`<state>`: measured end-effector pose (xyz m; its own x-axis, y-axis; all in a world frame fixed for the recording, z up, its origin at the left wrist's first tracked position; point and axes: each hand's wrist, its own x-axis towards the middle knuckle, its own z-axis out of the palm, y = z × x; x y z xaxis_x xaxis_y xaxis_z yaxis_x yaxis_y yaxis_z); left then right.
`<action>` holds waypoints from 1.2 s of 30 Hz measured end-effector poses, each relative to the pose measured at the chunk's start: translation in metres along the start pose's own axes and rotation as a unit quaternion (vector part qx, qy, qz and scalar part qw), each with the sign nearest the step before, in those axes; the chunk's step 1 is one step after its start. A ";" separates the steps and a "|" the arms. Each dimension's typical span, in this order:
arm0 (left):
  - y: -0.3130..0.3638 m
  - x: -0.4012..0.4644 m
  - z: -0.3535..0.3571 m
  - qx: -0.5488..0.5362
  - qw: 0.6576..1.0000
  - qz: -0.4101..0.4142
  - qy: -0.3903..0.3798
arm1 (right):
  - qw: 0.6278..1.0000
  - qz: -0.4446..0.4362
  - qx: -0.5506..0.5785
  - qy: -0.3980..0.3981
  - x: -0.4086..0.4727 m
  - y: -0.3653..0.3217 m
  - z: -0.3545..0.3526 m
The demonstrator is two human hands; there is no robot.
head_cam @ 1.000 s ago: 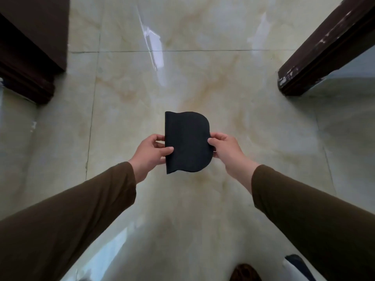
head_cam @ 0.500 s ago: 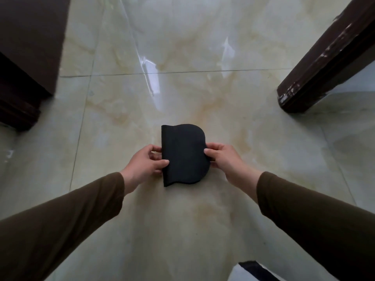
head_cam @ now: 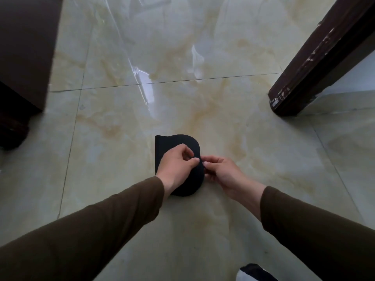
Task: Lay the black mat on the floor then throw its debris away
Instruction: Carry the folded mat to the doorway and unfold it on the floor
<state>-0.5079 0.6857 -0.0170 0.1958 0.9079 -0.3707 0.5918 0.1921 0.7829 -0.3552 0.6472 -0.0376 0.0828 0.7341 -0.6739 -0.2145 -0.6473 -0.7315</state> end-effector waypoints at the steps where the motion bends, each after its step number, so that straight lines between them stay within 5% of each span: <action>1: 0.003 0.002 0.004 0.003 1.000 -0.002 0.005 | 1.000 -0.003 -0.004 0.002 0.000 0.000 0.001; 18: 0.002 0.011 0.011 0.011 0.999 -0.042 0.033 | 0.997 -0.039 -0.061 0.032 -0.007 -0.007 0.016; 36: -0.002 -0.026 -0.103 -0.199 0.979 -0.038 0.024 | 0.994 -0.079 -0.055 0.055 -0.008 -0.012 0.014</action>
<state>-0.5948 0.6997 0.0421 0.1208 0.9000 -0.4188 0.2497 0.3808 0.8903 -0.3665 0.6522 -0.0222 0.2139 0.8055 -0.5526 -0.0830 -0.5487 -0.8319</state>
